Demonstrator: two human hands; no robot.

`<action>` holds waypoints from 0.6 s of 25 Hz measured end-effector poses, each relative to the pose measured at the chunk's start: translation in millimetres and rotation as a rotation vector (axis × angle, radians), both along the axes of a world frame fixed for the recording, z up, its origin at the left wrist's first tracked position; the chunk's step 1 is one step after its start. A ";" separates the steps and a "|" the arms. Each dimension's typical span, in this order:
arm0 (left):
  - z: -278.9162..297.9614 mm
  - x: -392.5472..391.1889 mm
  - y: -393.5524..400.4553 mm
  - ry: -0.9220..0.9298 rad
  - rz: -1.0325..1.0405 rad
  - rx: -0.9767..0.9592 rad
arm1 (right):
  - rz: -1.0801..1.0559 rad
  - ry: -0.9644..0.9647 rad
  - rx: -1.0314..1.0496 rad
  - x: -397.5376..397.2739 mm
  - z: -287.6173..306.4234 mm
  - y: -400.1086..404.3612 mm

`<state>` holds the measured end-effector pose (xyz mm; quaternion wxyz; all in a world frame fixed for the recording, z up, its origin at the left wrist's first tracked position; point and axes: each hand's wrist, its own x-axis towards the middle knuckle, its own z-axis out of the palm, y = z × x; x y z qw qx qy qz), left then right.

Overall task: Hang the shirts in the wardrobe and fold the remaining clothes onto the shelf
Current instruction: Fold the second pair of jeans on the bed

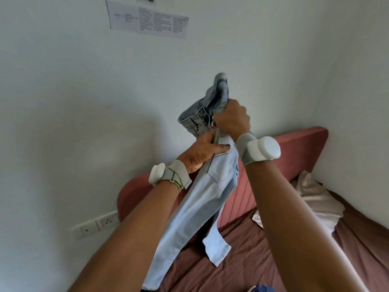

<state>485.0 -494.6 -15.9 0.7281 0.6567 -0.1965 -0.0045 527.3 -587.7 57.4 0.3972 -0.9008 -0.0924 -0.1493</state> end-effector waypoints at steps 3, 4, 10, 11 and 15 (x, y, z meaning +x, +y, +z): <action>-27.4 -30.6 -4.8 0.319 0.012 0.076 | -0.147 -0.037 0.329 -34.8 10.9 -55.6; -37.4 -45.3 -10.9 0.466 0.200 0.167 | -0.127 -0.064 0.408 -52.5 12.2 -75.4; -23.9 -115.1 -44.0 0.222 0.493 -0.136 | 0.162 -0.252 0.724 -152.8 35.6 -169.1; -10.9 -118.1 -48.0 0.124 0.481 -0.198 | 0.191 -0.284 0.778 -168.8 40.0 -181.3; 53.7 -135.4 -73.3 -0.175 0.553 -0.260 | 0.134 -0.438 0.993 -225.3 65.7 -245.5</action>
